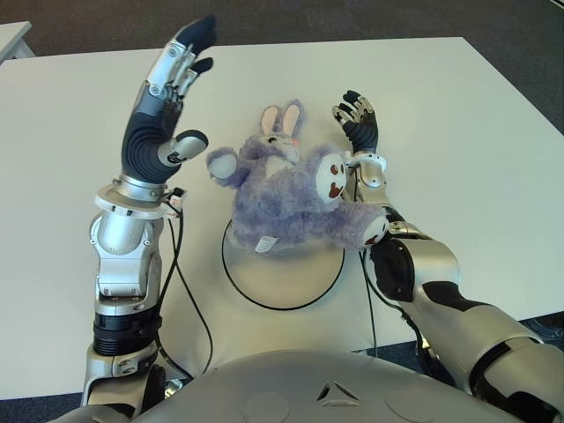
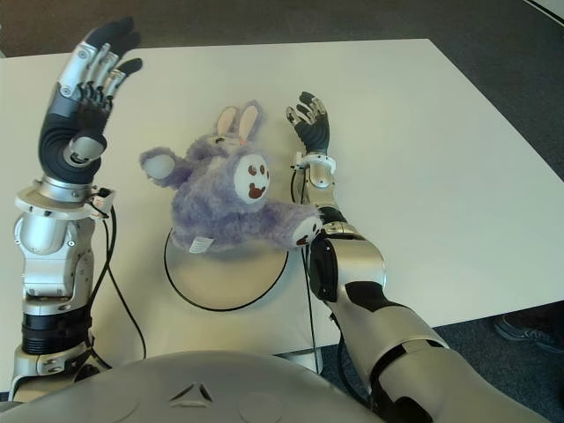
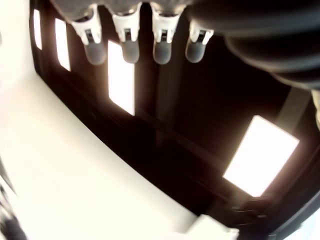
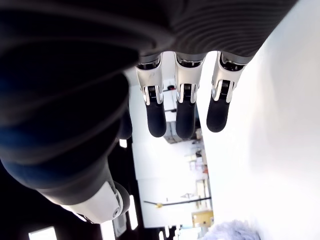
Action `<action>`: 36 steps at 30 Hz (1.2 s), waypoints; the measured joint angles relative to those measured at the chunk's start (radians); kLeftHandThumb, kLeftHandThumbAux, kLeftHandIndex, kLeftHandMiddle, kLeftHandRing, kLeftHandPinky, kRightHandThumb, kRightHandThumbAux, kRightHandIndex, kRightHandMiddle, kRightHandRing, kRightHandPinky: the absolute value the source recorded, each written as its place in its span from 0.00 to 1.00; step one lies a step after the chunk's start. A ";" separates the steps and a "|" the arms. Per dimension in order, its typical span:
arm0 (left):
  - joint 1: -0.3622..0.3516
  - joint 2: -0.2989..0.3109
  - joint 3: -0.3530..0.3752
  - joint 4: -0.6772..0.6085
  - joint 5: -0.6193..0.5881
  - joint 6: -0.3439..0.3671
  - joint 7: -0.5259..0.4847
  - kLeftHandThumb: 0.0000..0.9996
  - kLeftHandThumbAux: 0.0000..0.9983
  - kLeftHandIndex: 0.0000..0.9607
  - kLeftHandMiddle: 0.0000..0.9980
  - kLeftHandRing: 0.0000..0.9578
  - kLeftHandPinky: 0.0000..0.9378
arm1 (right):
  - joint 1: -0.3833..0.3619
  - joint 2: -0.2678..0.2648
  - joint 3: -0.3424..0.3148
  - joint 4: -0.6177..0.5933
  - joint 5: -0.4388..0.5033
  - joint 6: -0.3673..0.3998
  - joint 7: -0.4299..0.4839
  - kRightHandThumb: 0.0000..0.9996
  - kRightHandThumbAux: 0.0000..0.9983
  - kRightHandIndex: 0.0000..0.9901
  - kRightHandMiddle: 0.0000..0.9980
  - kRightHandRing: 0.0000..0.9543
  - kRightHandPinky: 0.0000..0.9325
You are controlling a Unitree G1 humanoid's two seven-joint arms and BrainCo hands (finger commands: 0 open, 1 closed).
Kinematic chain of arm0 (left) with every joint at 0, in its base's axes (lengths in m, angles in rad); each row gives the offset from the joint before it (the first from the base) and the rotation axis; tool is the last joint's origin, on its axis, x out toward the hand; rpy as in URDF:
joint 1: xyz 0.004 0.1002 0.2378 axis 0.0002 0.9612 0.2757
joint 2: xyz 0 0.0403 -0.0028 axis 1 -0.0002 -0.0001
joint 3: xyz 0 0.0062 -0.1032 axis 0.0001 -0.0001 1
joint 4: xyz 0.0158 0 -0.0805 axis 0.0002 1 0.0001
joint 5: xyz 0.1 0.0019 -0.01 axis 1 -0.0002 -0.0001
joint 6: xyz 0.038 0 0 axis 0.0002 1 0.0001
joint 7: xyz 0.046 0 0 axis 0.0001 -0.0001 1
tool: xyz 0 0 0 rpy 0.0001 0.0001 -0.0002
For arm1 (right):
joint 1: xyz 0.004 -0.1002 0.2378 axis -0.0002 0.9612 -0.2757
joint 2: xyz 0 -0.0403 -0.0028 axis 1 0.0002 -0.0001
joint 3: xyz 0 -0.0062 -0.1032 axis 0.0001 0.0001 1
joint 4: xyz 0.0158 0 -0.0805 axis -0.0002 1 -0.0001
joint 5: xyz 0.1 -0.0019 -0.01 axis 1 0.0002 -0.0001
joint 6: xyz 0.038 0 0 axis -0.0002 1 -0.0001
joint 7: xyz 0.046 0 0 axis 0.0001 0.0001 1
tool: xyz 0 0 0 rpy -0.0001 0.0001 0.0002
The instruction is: Put the doll into the plate.
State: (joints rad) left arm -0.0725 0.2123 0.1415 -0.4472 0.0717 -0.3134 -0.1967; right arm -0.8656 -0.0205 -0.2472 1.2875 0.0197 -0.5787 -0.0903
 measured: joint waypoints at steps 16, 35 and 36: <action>-0.027 0.020 0.019 0.024 0.001 -0.074 0.088 0.09 0.46 0.00 0.00 0.00 0.00 | 0.001 0.005 -0.002 0.001 0.003 0.000 0.002 0.50 0.82 0.19 0.18 0.17 0.20; -0.034 0.089 0.086 0.021 -0.130 -0.070 0.048 0.16 0.46 0.00 0.00 0.00 0.05 | 0.000 0.001 -0.006 0.000 0.009 0.000 0.005 0.50 0.82 0.19 0.18 0.17 0.20; -0.034 0.089 0.086 0.020 -0.130 -0.070 0.048 0.16 0.46 0.00 0.00 0.00 0.05 | 0.000 0.001 -0.006 0.000 0.009 0.000 0.005 0.50 0.82 0.19 0.18 0.17 0.20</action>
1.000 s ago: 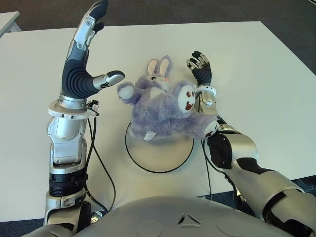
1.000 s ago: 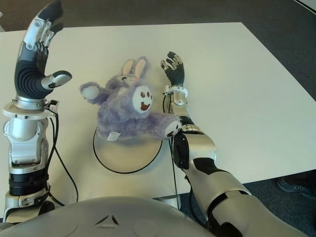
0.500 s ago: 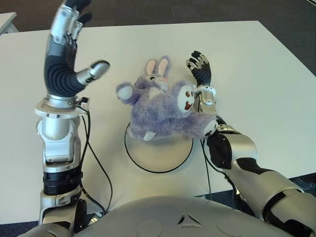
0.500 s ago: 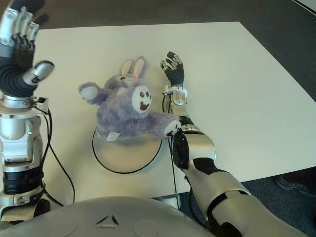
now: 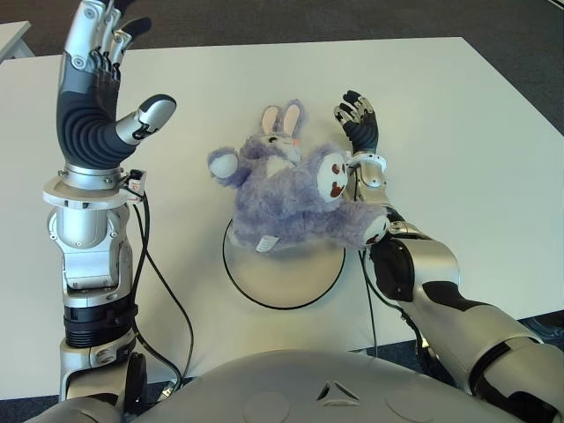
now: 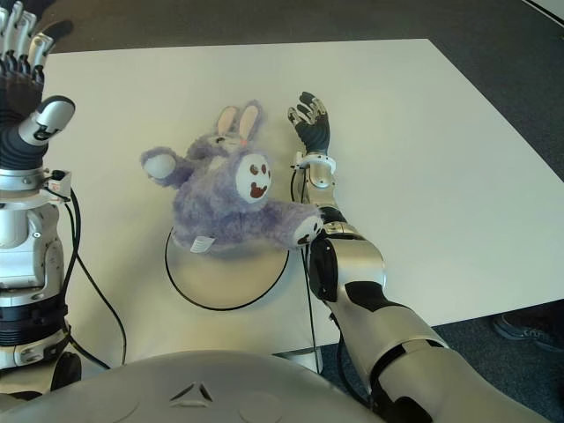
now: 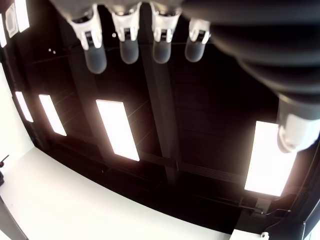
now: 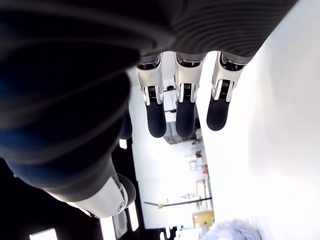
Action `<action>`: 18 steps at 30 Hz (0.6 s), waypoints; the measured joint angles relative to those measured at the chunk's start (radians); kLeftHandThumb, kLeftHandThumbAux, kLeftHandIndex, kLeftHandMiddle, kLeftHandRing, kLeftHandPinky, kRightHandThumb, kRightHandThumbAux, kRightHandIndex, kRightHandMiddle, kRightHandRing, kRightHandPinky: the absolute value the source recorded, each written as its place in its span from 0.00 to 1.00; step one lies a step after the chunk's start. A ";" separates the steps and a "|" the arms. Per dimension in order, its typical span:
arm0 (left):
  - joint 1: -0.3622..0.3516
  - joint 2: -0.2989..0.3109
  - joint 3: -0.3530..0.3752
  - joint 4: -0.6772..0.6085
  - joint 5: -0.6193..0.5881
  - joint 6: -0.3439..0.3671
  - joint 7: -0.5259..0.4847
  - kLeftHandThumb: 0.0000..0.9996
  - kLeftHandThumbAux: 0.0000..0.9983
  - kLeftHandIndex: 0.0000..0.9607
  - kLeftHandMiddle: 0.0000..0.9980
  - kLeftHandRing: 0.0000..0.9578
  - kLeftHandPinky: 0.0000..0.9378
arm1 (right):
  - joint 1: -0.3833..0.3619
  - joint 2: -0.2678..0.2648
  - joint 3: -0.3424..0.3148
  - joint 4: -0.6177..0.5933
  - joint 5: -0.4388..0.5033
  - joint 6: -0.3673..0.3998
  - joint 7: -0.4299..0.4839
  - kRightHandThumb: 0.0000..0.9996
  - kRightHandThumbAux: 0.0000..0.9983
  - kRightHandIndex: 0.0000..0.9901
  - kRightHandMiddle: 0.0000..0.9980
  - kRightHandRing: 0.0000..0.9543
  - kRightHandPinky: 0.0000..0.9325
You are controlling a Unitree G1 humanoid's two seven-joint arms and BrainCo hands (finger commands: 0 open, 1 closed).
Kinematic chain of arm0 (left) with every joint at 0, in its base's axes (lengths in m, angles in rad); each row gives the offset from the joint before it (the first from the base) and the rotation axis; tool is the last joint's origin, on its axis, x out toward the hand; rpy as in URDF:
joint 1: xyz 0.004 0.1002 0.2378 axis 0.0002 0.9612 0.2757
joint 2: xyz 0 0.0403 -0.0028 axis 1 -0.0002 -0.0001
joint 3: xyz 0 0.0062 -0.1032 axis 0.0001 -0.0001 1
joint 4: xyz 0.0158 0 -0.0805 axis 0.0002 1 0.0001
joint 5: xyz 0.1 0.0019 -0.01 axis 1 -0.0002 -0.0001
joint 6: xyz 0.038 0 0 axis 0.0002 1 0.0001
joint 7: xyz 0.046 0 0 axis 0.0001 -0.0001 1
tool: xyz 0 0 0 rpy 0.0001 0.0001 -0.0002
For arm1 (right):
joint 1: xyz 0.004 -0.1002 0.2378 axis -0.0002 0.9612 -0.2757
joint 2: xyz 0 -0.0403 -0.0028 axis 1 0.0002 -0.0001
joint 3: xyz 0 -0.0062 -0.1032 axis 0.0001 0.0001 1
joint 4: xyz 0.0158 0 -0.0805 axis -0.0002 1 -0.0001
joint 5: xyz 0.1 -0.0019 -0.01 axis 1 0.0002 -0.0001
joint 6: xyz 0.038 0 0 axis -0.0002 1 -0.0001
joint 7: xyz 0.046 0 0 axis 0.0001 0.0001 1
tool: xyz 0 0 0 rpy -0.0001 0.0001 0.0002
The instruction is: Put the doll into the plate.
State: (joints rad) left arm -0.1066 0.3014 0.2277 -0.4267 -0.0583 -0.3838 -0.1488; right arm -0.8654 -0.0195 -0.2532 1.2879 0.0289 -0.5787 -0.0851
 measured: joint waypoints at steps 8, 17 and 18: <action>0.000 0.000 0.000 -0.005 0.000 0.000 0.000 0.16 0.46 0.00 0.00 0.00 0.05 | 0.000 0.000 0.000 0.000 0.002 0.000 0.002 0.50 0.82 0.19 0.18 0.17 0.20; 0.000 0.000 0.000 -0.007 0.000 0.001 0.000 0.16 0.46 0.00 0.00 0.00 0.05 | 0.000 0.000 0.000 0.000 0.002 0.000 0.003 0.50 0.82 0.19 0.18 0.17 0.20; 0.000 0.000 0.000 -0.008 0.000 0.001 0.000 0.16 0.46 0.00 0.00 0.00 0.05 | 0.000 0.000 0.000 0.000 0.002 0.000 0.003 0.50 0.82 0.19 0.18 0.17 0.20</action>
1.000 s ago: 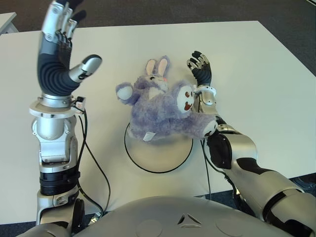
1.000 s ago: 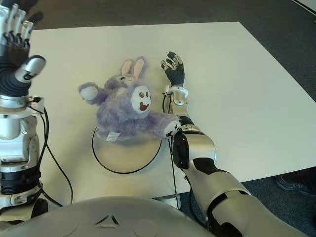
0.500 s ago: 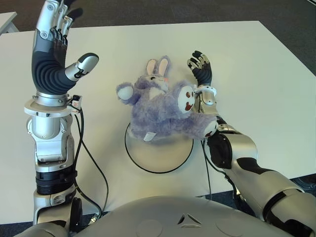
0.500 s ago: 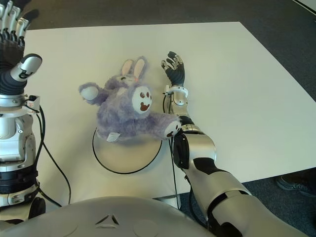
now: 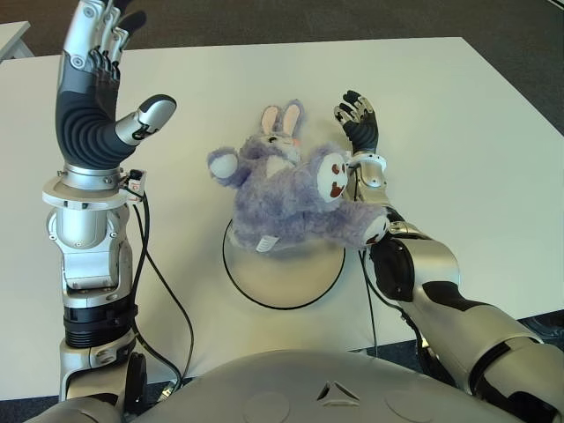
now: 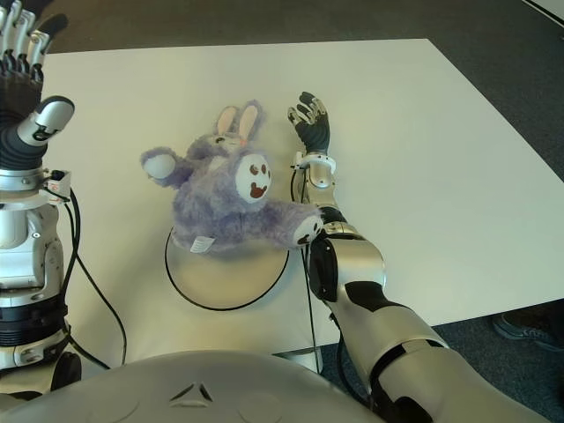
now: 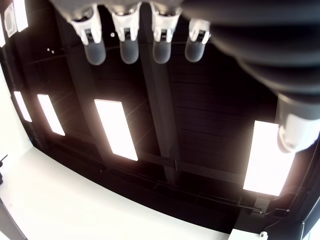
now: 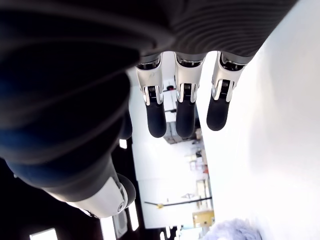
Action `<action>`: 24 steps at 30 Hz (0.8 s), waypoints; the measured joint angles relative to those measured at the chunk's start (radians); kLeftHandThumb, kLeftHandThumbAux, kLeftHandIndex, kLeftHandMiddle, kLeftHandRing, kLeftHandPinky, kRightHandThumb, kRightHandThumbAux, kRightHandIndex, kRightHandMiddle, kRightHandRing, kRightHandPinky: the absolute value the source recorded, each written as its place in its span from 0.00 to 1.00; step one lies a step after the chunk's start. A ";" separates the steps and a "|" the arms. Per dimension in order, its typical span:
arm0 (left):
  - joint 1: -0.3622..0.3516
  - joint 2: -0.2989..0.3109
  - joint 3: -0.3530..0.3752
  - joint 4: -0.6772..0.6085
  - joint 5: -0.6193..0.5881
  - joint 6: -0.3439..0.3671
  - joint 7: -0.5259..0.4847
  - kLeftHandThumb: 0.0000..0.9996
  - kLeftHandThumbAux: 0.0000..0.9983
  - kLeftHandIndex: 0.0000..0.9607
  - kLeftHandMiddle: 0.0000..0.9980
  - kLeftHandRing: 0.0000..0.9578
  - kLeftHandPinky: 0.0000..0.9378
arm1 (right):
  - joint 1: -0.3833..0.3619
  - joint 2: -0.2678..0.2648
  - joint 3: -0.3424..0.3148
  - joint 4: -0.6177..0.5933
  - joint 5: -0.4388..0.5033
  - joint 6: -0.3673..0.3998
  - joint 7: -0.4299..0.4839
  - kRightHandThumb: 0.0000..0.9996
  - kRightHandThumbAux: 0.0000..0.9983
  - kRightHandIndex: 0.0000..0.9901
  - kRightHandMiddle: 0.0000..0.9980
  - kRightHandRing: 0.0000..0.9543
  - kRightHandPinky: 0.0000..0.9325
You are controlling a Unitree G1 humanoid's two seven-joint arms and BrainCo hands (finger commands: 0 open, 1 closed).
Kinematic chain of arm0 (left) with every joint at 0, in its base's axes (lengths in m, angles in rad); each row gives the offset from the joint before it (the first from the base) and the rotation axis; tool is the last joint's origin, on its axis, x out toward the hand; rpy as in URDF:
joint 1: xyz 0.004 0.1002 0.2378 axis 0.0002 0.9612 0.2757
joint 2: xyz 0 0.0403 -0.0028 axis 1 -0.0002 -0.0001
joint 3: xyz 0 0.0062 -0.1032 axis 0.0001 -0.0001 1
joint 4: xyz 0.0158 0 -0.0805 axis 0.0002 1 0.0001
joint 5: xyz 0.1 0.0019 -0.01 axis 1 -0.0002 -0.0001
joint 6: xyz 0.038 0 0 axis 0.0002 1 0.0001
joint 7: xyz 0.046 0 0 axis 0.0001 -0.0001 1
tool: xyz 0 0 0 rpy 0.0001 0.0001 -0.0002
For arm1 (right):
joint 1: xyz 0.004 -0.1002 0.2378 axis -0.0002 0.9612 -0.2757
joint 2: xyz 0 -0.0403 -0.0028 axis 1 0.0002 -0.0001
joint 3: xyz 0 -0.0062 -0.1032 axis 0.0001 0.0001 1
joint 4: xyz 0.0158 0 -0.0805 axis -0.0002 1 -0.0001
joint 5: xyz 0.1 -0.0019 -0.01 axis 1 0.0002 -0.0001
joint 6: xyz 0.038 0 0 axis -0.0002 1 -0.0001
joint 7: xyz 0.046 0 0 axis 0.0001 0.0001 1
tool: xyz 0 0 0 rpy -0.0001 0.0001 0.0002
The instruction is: Put the doll into the plate.
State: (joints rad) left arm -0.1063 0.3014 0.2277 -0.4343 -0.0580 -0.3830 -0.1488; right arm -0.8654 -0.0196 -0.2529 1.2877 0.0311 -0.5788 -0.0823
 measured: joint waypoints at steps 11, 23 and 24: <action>0.000 0.000 0.000 -0.005 0.000 0.001 0.000 0.16 0.46 0.00 0.00 0.00 0.05 | 0.000 0.000 0.000 0.000 0.000 0.000 0.000 0.50 0.82 0.19 0.18 0.17 0.20; 0.000 -0.001 -0.001 -0.003 -0.002 0.003 -0.001 0.04 0.32 0.00 0.01 0.00 0.01 | 0.000 0.000 0.000 0.000 0.000 0.000 0.000 0.50 0.82 0.19 0.17 0.17 0.20; -0.010 -0.004 -0.007 0.023 -0.041 0.020 -0.014 0.01 0.29 0.00 0.01 0.00 0.00 | 0.001 -0.002 0.000 0.000 0.000 0.000 0.000 0.50 0.81 0.19 0.17 0.16 0.20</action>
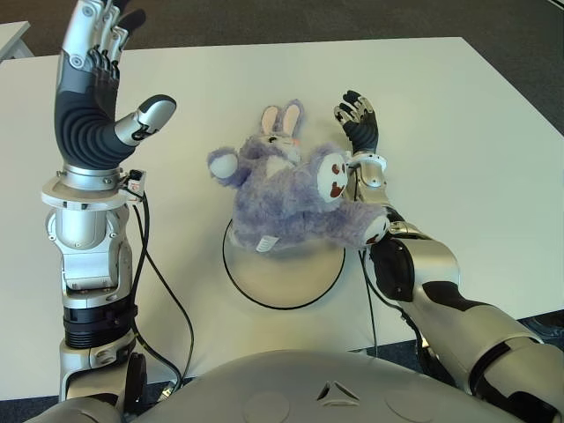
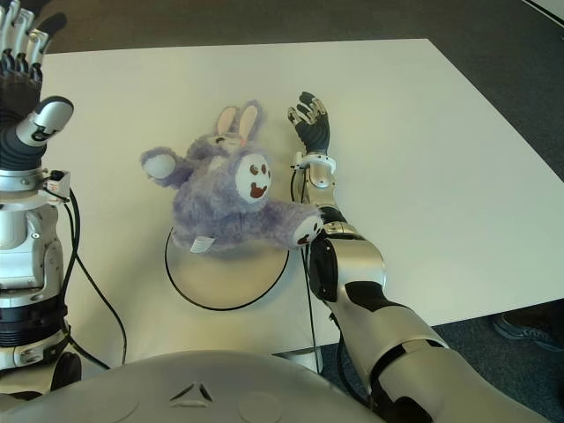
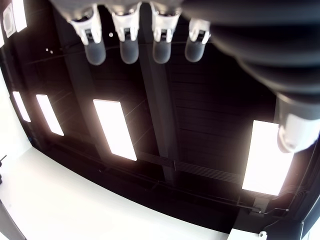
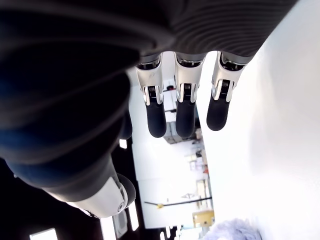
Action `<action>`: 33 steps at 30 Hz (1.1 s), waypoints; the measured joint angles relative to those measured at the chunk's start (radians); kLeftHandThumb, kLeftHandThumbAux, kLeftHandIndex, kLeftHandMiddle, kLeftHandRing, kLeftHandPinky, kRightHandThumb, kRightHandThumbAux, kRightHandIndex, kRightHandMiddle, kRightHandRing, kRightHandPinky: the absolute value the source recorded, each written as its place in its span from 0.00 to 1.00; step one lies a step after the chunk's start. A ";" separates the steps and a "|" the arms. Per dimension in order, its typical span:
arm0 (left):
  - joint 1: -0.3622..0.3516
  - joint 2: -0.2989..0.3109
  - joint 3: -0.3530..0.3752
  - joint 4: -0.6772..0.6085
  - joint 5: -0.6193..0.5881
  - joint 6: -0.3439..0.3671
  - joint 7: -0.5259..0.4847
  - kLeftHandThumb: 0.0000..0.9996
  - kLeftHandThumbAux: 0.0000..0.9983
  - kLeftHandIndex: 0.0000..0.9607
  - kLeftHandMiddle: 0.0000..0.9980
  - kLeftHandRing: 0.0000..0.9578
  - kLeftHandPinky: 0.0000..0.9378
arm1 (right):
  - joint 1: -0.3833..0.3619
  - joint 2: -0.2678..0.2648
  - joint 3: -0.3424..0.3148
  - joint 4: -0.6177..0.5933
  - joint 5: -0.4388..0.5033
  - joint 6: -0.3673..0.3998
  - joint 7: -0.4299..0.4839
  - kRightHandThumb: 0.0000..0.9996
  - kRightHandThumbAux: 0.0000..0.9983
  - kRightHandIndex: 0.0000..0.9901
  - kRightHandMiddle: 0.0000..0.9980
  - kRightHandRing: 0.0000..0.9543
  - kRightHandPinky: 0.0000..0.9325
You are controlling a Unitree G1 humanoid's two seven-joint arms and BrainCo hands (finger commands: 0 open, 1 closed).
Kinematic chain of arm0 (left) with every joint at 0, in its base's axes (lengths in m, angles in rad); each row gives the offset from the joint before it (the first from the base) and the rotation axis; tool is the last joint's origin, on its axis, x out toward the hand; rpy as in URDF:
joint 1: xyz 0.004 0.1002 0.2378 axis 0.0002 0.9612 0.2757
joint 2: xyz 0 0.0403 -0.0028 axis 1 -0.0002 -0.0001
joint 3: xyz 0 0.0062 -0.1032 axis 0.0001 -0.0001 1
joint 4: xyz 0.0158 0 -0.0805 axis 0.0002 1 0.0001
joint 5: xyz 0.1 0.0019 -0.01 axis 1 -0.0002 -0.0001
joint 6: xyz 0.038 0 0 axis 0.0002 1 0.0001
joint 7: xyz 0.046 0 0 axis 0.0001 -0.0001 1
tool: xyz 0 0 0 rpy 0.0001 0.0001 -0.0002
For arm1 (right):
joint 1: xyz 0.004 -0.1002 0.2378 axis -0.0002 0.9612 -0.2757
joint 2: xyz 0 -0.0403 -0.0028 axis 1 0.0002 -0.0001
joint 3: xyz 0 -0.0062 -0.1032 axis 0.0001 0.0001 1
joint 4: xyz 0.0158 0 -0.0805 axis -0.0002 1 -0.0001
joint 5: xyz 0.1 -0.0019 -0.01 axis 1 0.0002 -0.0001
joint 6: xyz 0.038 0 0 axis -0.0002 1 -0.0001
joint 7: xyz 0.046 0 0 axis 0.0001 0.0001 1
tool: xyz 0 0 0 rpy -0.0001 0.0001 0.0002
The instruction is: Put the doll into the plate.
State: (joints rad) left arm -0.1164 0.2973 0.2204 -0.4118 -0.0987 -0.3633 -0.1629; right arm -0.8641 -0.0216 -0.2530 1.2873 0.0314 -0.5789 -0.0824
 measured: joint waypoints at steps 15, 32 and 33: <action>-0.122 -0.032 -0.045 0.271 -0.139 0.120 -0.085 0.00 0.31 0.00 0.03 0.02 0.00 | 0.003 0.002 0.003 -0.003 0.003 -0.004 0.000 0.51 0.80 0.19 0.17 0.16 0.20; -0.163 -0.031 -0.043 0.335 -0.138 0.105 -0.092 0.00 0.31 0.00 0.04 0.02 0.00 | 0.003 0.001 0.005 -0.009 0.004 -0.008 0.000 0.50 0.80 0.19 0.17 0.15 0.19; -0.167 -0.031 -0.042 0.342 -0.141 0.105 -0.094 0.00 0.31 0.00 0.04 0.02 0.00 | 0.003 0.001 0.005 -0.009 0.004 -0.008 0.000 0.50 0.80 0.19 0.17 0.15 0.19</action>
State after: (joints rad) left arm -0.2831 0.2663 0.1787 -0.0702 -0.2393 -0.2583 -0.2568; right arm -0.8615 -0.0208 -0.2477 1.2785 0.0352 -0.5866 -0.0821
